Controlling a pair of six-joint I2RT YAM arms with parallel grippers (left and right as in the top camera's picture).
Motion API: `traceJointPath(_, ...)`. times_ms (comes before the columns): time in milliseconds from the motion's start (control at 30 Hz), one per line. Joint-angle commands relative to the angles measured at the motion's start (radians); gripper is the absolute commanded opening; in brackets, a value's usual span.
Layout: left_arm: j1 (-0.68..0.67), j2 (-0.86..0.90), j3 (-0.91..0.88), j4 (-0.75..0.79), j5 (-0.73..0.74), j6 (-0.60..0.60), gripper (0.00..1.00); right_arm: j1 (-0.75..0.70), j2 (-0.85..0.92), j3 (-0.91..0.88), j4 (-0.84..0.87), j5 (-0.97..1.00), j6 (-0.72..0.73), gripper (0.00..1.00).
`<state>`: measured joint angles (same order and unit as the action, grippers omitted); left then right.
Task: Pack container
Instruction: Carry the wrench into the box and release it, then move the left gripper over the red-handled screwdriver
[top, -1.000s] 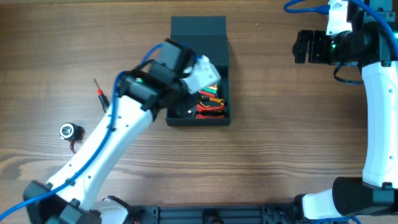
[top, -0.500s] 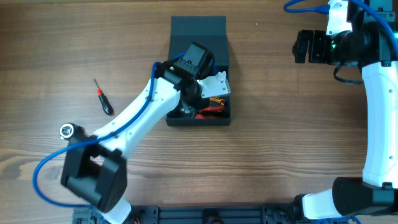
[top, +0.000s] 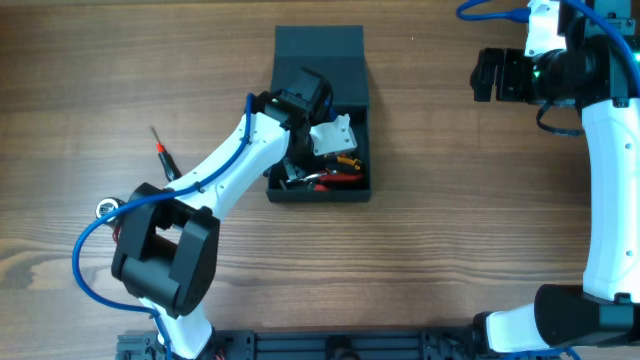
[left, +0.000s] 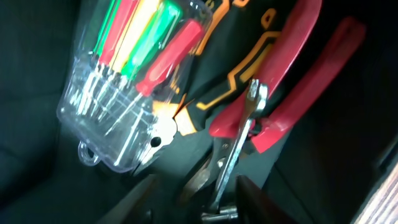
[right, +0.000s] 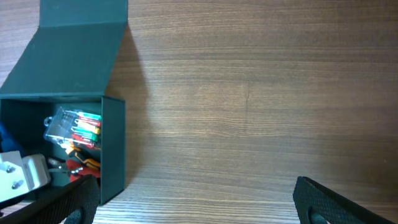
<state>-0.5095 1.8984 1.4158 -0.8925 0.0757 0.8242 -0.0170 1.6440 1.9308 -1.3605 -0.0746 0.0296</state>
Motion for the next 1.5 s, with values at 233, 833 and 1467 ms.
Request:
traceJointPath(233,0.002,-0.127,0.062,-0.011,-0.110,-0.216,0.67,-0.002,0.010,-0.009,0.006,-0.005,-0.003,1.00)
traceJointPath(833,0.581,-0.397,0.195,-0.420,-0.307,-1.264,1.00,-0.002,0.009,-0.009,-0.024,-0.005,-0.007,1.00)
traceJointPath(1467,0.758,-0.088,-0.075,-0.122,-0.156,-1.273,1.00,-0.002,0.010,-0.009,-0.039,-0.005,-0.006,1.00)
